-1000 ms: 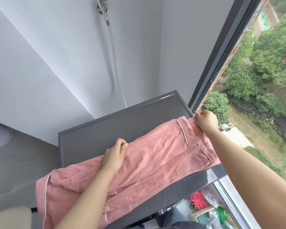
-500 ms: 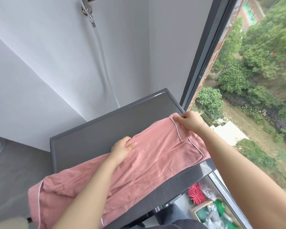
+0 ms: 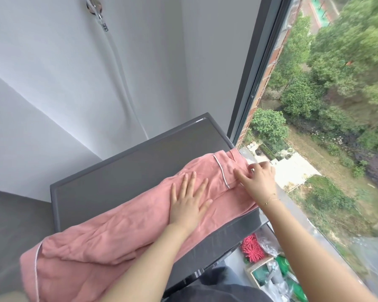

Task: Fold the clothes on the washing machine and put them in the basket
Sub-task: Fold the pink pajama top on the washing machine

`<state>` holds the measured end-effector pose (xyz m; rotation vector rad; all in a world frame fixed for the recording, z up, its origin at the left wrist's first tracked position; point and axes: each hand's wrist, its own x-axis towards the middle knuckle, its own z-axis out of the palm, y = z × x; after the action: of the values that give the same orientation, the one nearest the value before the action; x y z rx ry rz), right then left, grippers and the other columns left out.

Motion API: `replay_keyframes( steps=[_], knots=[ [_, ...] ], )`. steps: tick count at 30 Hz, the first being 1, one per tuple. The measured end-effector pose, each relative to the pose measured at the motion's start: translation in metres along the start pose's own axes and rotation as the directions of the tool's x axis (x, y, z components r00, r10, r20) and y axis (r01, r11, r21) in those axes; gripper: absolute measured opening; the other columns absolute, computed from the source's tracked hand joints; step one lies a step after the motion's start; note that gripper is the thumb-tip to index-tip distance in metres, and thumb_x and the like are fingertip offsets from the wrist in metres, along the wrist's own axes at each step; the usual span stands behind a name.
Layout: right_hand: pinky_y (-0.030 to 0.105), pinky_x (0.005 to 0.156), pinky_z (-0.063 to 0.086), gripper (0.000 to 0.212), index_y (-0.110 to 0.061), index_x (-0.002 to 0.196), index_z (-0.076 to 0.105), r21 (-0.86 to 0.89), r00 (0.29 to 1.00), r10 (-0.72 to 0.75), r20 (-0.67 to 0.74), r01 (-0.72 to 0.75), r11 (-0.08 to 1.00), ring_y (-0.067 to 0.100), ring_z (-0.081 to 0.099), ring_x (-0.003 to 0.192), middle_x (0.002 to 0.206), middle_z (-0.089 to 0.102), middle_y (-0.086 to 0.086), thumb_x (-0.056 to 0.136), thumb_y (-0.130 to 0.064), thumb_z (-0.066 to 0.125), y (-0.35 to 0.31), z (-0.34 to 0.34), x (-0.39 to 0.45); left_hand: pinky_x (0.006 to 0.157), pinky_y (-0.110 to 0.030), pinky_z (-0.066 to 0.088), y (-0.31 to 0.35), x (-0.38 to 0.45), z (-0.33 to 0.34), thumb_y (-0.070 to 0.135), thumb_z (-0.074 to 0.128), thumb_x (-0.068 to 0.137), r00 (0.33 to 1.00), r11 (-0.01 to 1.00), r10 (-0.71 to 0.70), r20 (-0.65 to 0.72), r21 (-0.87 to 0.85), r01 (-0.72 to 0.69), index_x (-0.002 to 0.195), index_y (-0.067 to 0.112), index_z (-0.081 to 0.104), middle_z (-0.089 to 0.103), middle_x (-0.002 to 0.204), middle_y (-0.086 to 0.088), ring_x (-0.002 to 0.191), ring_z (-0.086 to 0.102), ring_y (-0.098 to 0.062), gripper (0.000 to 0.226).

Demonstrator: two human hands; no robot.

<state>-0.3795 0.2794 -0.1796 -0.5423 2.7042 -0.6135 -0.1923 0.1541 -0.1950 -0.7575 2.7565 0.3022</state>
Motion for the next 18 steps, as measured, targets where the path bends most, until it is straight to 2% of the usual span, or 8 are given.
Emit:
replay_keyframes(
  steps=[2, 5, 8, 11, 13, 15, 16, 18],
  knots=[
    [0.038, 0.097, 0.037, 0.063, -0.008, 0.111, 0.062, -0.029, 0.999, -0.019, -0.028, 0.018, 0.999, 0.028, 0.040, 0.114, 0.112, 0.047, 0.010, 0.086, -0.065, 0.053, -0.006, 0.001, -0.010, 0.110, -0.051, 0.017, -0.001, -0.001, 0.001, 0.060, 0.013, 0.097, 1.000, 1.000, -0.014, 0.010, -0.016, 0.014, 0.148, 0.035, 0.027, 0.034, 0.154, -0.005, 0.142, 0.033, -0.028, 0.058],
    [0.034, 0.070, 0.041, 0.066, -0.009, 0.106, 0.053, 0.074, 0.993, 0.085, 0.083, -0.091, 0.993, 0.024, 0.054, 0.094, 0.101, 0.054, 0.006, 0.079, -0.068, 0.060, -0.014, 0.004, -0.015, 0.111, -0.051, 0.013, -0.001, -0.001, 0.001, 0.058, 0.004, 0.098, 1.000, 0.999, -0.003, 0.006, -0.041, 0.003, 0.149, 0.035, 0.025, 0.030, 0.156, -0.004, 0.144, 0.028, -0.027, 0.060],
    [0.031, 0.051, 0.034, 0.060, -0.010, 0.089, 0.050, 0.154, 0.976, 0.155, 0.155, -0.178, 0.972, 0.018, 0.053, 0.069, 0.084, 0.058, 0.004, 0.073, -0.065, 0.069, -0.020, 0.002, -0.007, 0.117, -0.048, -0.007, -0.002, -0.002, -0.003, 0.062, -0.009, 0.091, 1.000, 0.996, 0.028, -0.001, -0.083, -0.028, 0.151, 0.038, 0.005, -0.008, 0.160, 0.007, 0.149, -0.006, -0.017, 0.066],
    [0.027, 0.057, 0.042, 0.052, -0.011, 0.090, 0.056, 0.292, 0.916, 0.174, 0.360, -0.288, 0.912, 0.013, 0.057, 0.071, 0.083, 0.063, 0.003, 0.071, -0.055, 0.078, -0.025, -0.009, 0.004, 0.115, -0.046, -0.018, -0.012, -0.023, -0.007, 0.061, -0.014, 0.083, 0.998, 0.989, -0.055, 0.007, -0.140, 0.055, 0.151, 0.040, -0.003, -0.023, 0.156, 0.012, 0.143, -0.025, -0.007, 0.071],
    [0.032, 0.077, 0.055, 0.062, -0.009, 0.099, 0.063, 0.373, 0.796, 0.166, 0.582, -0.443, 0.815, 0.023, 0.068, 0.085, 0.097, 0.071, 0.011, 0.062, -0.055, 0.082, -0.028, -0.011, 0.008, 0.115, -0.046, -0.015, -0.024, -0.047, 0.002, 0.055, -0.013, 0.084, 0.989, 0.985, -0.144, -0.026, -0.104, 0.140, 0.150, 0.042, -0.001, -0.017, 0.157, 0.010, 0.143, -0.023, -0.007, 0.069],
    [0.041, 0.090, 0.055, 0.064, -0.007, 0.111, 0.065, 0.463, 0.721, 0.137, 0.679, -0.566, 0.682, 0.029, 0.070, 0.095, 0.104, 0.072, 0.016, 0.061, -0.045, 0.082, -0.033, -0.009, 0.008, 0.118, -0.046, -0.005, -0.029, -0.067, 0.010, 0.052, -0.005, 0.093, 0.984, 0.984, -0.168, -0.062, -0.079, 0.163, 0.151, 0.040, 0.009, 0.001, 0.161, 0.004, 0.147, -0.012, -0.011, 0.061],
    [0.039, 0.088, 0.056, 0.057, -0.005, 0.114, 0.064, 0.535, 0.736, 0.109, 0.669, -0.577, 0.617, 0.027, 0.070, 0.093, 0.103, 0.072, 0.014, 0.068, -0.036, 0.080, -0.037, -0.007, 0.007, 0.117, -0.047, -0.002, -0.030, -0.070, 0.010, 0.051, -0.003, 0.096, 0.982, 0.981, -0.181, -0.059, -0.081, 0.176, 0.151, 0.039, 0.012, 0.008, 0.161, 0.002, 0.147, -0.006, -0.014, 0.058],
    [0.031, 0.078, 0.055, 0.042, -0.006, 0.114, 0.062, 0.665, 0.813, 0.065, 0.579, -0.516, 0.540, 0.020, 0.068, 0.090, 0.102, 0.070, 0.009, 0.081, -0.028, 0.075, -0.047, -0.007, 0.008, 0.117, -0.045, -0.011, -0.029, -0.061, 0.005, 0.053, -0.005, 0.094, 0.983, 0.978, -0.181, -0.017, -0.106, 0.178, 0.150, 0.042, -0.002, -0.007, 0.161, 0.006, 0.146, -0.018, -0.011, 0.057]
  ],
)
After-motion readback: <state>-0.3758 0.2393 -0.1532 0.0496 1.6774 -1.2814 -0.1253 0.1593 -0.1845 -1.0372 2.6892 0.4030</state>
